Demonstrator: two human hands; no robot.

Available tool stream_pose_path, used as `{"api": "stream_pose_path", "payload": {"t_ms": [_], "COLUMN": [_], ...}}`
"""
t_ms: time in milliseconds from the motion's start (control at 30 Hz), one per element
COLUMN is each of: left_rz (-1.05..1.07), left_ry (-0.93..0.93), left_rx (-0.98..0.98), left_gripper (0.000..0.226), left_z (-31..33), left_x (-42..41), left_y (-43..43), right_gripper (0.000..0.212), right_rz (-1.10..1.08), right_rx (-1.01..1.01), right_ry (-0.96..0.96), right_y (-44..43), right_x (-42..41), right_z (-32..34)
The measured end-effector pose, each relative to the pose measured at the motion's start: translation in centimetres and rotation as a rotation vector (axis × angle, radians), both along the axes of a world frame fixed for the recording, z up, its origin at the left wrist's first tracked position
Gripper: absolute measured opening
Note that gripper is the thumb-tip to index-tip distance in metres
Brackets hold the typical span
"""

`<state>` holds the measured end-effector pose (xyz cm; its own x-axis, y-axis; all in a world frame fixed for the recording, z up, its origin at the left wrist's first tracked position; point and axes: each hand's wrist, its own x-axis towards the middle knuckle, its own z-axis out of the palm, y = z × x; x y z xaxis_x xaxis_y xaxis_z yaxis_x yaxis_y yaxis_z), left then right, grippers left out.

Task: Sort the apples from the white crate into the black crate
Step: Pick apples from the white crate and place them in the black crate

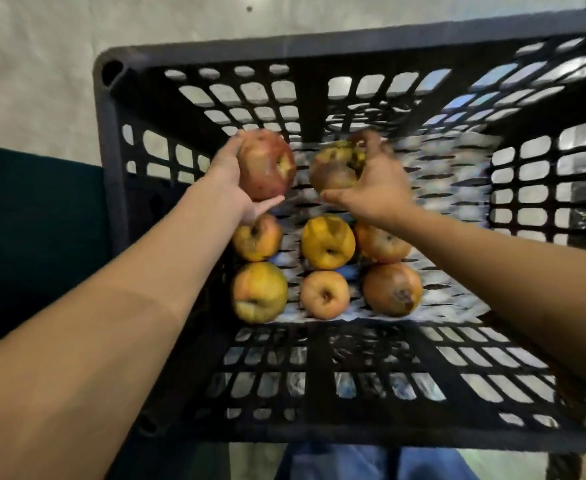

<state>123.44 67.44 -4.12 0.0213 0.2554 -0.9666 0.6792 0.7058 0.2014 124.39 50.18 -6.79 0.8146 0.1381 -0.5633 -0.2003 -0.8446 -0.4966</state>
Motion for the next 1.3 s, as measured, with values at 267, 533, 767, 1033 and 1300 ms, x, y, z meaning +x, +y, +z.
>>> {"api": "stream_pose_path", "payload": {"t_ms": [267,533,767,1033,1300], "left_rz": [-0.159,-0.625,-1.269,-0.902,-0.553], "left_ry": [0.120,0.187,0.223,0.006,-0.129], "left_rx": [0.082,0.205,0.712,0.707,0.523], "left_gripper": [0.051,0.063,0.100,0.081,0.067], "left_z": [-1.7,-2.2,-2.9,-4.5,-6.0], "left_x": [0.5,0.6,-0.9,-2.4,-3.4], "left_y": [0.2,1.0,-0.8,1.3,1.1], "right_gripper": [0.086,0.095,0.092,0.092,0.091], "right_rz": [0.209,0.226,0.210,0.213,0.145], "right_rx": [-0.135,-0.114,-0.108,-0.096,-0.114], "right_ry": [-0.026,0.056,0.065,0.026,-0.014], "right_y": [1.3,2.0,2.2,1.8,2.2], "right_x": [0.3,0.1,0.4,0.3,-0.6], "right_z": [-2.2,-3.0,-3.0,-2.9,-3.6]}}
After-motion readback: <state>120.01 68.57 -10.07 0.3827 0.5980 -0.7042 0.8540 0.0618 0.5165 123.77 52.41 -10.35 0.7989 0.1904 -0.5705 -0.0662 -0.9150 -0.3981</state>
